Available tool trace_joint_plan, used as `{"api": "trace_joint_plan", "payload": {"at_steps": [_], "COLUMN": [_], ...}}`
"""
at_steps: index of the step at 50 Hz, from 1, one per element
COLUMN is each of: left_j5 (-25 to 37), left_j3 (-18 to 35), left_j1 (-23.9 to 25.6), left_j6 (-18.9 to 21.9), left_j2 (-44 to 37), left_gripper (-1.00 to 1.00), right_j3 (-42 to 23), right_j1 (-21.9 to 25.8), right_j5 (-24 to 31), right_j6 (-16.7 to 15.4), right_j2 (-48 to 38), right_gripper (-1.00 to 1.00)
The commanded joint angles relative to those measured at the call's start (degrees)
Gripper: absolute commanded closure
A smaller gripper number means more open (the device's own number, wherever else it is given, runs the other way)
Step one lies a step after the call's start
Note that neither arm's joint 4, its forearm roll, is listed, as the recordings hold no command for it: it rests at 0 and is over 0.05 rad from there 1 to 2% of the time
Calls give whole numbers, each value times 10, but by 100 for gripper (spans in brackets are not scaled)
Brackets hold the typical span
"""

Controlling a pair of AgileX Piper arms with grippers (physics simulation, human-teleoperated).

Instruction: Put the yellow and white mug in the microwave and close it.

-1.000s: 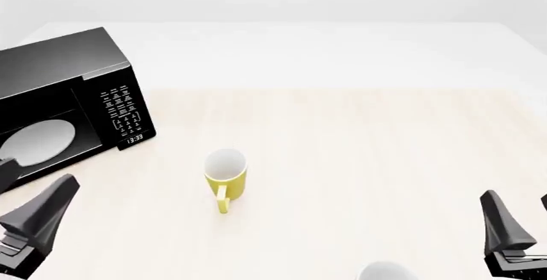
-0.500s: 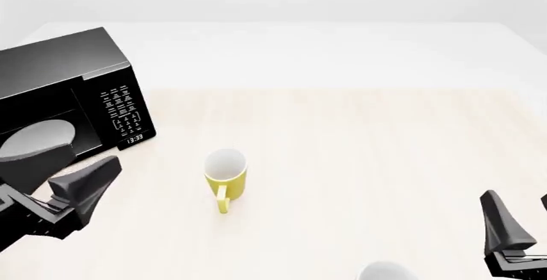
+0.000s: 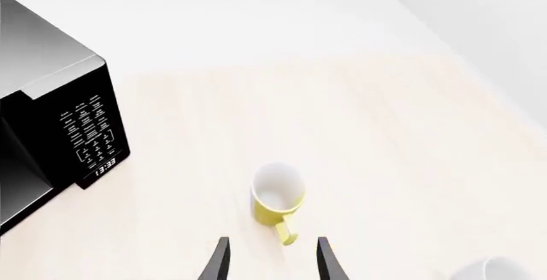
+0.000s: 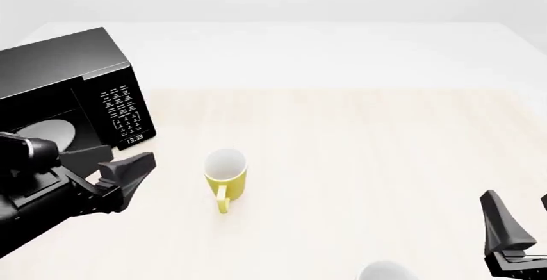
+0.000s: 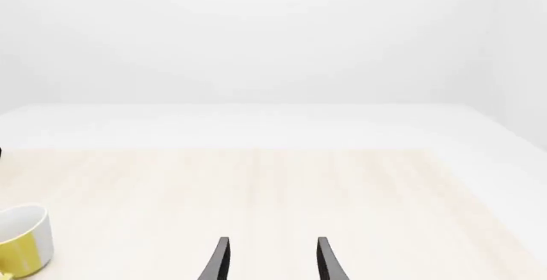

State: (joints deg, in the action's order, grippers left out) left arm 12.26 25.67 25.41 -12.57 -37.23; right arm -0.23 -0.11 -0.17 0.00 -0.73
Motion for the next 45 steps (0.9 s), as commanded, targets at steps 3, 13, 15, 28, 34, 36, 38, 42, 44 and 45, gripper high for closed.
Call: {"api": "trace_joint_plan", "payload": {"at_steps": [3, 13, 15, 28, 34, 36, 38, 42, 44, 45], "left_j5": [-39, -75, -82, -139, -163, -170, -177, -199, -205, -211], "left_j3": [-3, -1, -1, -3, -11, -12, -14, -17, -17, -18], "left_j1": [-1, 7, 10, 30, 30, 31, 33, 33, 35, 37], "left_j6": [-7, -15, -15, -38, -45, -49, -51, -55, -58, -60], "left_j2": [-69, -115, -124, -198, -231, -241, -251, -282, -290, -297], "left_gripper": [-100, -100, -100, -100, -100, -100, -100, -100, -100, -100], "right_j3": [0, 0, 0, 0, 0, 0, 0, 0, 0, 0], "right_j1": [0, 0, 0, 0, 0, 0, 0, 0, 0, 0], "right_j5": [0, 0, 0, 0, 0, 0, 0, 0, 0, 0], "right_j6": [0, 0, 0, 0, 0, 0, 0, 0, 0, 0], "right_j2": [0, 0, 0, 0, 0, 0, 0, 0, 0, 0], "right_gripper": [-100, -100, -100, -100, -100, -100, -100, -100, -100, -100]}}
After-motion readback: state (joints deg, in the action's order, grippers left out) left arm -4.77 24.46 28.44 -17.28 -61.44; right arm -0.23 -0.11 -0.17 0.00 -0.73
